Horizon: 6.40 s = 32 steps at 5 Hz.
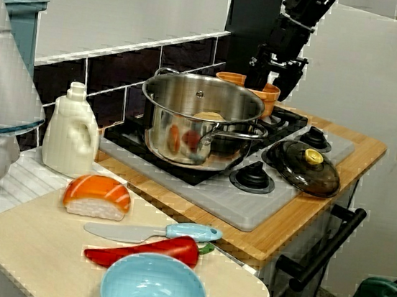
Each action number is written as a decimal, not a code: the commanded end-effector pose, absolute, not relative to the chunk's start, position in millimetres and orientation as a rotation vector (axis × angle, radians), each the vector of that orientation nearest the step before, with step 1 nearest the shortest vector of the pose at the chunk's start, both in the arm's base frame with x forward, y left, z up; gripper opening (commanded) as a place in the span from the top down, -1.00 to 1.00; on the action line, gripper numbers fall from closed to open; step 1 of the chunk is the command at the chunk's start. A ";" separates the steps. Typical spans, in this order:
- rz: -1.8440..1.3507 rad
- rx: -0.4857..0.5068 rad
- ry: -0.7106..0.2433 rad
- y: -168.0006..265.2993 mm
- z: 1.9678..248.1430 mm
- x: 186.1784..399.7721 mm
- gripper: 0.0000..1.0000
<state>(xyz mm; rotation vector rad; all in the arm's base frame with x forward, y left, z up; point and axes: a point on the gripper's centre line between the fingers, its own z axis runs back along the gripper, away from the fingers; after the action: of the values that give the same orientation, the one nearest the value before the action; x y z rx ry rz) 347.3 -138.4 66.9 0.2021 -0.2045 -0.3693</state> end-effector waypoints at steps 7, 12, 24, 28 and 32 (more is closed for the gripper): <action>-0.334 0.145 -0.237 -123.7 111.5 336.4 1.00; -0.363 0.092 -0.216 -146.4 113.4 314.9 1.00; -0.314 0.113 -0.216 -143.5 102.2 334.5 -1.00; -0.293 0.065 -0.199 -129.4 134.3 331.2 -1.00; -0.208 0.053 -0.205 -71.4 172.8 303.2 -1.00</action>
<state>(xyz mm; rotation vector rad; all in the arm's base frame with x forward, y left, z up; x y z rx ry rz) 307.3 -76.2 156.6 0.0570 -0.1440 -0.2070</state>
